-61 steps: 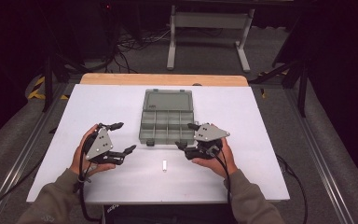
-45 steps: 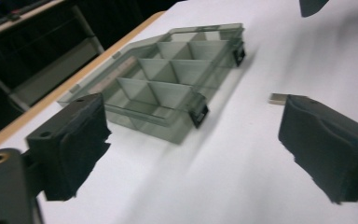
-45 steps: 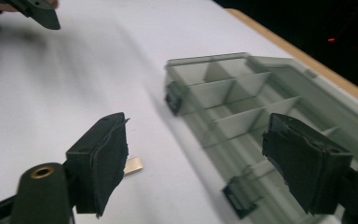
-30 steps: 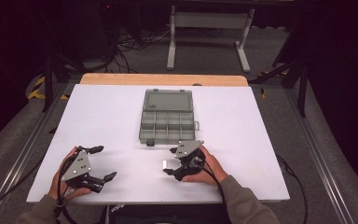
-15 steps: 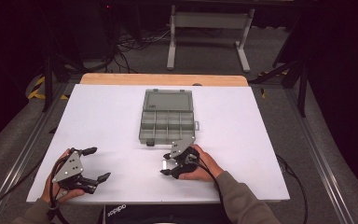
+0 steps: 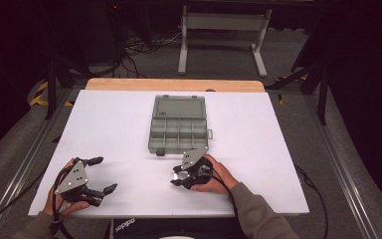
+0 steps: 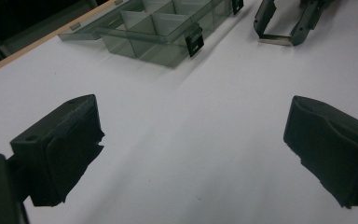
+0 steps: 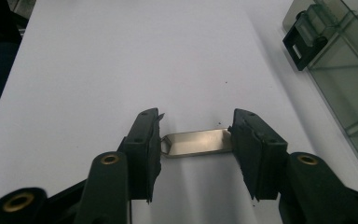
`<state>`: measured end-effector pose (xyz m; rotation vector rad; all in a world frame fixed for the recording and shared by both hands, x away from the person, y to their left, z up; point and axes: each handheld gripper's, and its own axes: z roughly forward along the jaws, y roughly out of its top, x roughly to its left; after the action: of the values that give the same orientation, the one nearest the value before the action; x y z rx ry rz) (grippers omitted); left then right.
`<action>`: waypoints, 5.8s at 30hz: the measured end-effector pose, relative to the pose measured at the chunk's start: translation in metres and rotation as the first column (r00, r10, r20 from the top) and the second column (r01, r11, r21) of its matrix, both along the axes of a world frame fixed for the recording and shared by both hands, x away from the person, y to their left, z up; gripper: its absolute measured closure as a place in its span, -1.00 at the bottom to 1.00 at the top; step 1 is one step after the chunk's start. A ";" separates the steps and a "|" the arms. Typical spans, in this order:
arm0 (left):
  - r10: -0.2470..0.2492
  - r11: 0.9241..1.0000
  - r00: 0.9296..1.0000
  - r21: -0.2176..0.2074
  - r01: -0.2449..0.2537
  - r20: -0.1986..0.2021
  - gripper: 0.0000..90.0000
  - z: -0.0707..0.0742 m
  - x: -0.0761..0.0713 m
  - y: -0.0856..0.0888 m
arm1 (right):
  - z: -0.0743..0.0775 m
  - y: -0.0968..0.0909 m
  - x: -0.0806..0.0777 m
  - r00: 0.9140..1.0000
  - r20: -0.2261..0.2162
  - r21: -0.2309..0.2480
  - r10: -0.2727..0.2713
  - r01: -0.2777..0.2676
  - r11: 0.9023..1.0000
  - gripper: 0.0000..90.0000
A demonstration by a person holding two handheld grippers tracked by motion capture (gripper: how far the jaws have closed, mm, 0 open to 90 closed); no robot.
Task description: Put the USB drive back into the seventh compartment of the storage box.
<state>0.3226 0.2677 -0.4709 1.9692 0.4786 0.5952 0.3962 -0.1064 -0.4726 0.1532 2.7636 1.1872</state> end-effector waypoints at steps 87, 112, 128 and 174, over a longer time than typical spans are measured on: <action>0.000 1.000 1.000 0.022 0.000 -0.001 -0.88 -0.001 0.003 -0.002 | 0.056 -0.033 -0.029 0.933 0.300 0.210 -0.200 0.140 0.968 0.19; 0.002 1.000 1.000 0.026 -0.002 -0.007 -0.88 -0.002 0.005 -0.001 | 0.064 -0.053 -0.014 0.895 0.319 0.280 -0.313 0.226 0.933 0.19; 0.003 1.000 1.000 0.028 -0.003 -0.009 -0.87 -0.002 0.006 -0.001 | 0.062 -0.051 -0.003 0.888 0.303 0.293 -0.345 0.258 0.921 0.19; -0.002 0.999 1.000 0.034 0.002 -0.008 -0.88 -0.002 0.006 0.000 | 0.049 -0.028 0.035 0.870 0.228 0.279 -0.437 0.372 0.885 0.19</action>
<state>0.3283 0.2676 -0.4726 2.0050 0.4739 0.5983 0.4316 -0.1347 -0.4238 0.5183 2.1940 1.2814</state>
